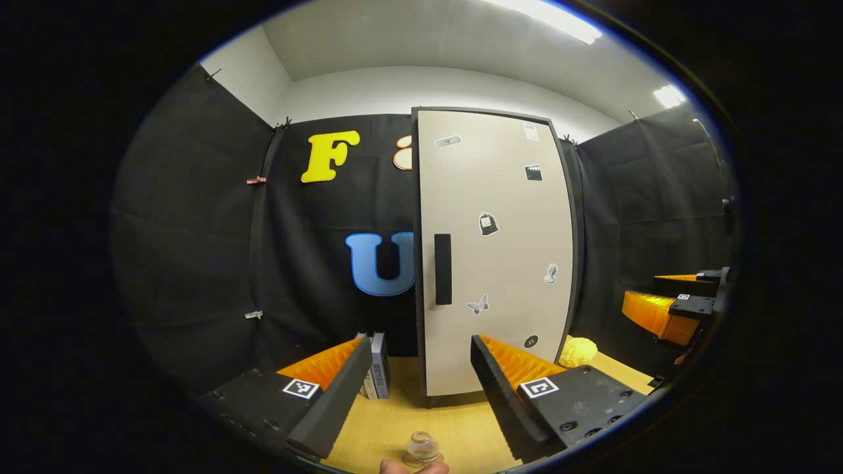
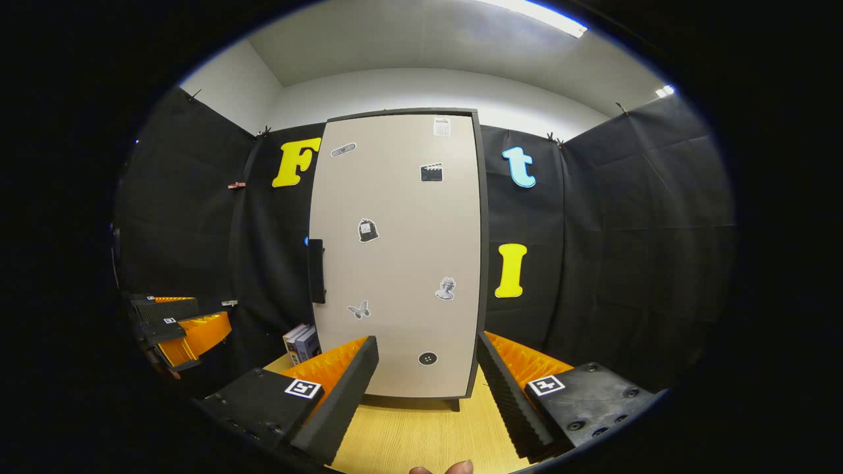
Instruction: Open the cabinet door with the right hand, grasp the bottle in the cabinet with the left hand and place it on the coaster, then close the cabinet door with the right hand.
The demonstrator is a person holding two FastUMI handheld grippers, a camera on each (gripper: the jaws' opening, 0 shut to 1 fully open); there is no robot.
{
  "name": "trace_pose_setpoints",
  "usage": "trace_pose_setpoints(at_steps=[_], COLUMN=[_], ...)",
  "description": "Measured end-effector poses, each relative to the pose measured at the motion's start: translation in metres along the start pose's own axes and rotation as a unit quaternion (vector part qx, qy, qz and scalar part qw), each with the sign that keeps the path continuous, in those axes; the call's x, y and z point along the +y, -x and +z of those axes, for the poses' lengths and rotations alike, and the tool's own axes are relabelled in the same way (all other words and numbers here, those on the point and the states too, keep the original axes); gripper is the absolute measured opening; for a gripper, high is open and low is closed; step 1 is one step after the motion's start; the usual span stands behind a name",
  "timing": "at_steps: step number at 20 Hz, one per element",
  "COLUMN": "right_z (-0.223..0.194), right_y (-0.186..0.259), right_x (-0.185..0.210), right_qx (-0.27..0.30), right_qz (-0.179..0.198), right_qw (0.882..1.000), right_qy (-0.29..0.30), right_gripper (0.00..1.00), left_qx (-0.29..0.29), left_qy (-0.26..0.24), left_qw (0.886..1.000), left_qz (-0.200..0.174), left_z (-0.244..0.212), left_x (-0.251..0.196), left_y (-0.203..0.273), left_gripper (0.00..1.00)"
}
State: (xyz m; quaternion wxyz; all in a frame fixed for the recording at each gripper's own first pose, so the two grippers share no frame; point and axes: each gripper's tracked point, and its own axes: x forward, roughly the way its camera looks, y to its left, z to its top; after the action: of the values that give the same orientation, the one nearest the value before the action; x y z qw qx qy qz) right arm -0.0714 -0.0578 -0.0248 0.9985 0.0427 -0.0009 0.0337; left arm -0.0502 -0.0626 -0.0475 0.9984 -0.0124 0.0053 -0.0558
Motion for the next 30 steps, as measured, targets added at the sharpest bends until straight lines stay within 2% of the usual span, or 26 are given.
trace_pose_setpoints(at_steps=[30], right_z=[0.0], right_y=[0.006], right_x=[0.0], right_qx=[-0.001], right_qz=[0.002], right_qw=[1.0], right_qy=[0.004], right_gripper=[0.97], left_qx=[-0.004], left_qy=[-0.006], left_qw=[1.0], left_qz=[0.003], left_z=[0.01], left_x=[-0.007], left_y=[-0.003], left_gripper=[0.95])
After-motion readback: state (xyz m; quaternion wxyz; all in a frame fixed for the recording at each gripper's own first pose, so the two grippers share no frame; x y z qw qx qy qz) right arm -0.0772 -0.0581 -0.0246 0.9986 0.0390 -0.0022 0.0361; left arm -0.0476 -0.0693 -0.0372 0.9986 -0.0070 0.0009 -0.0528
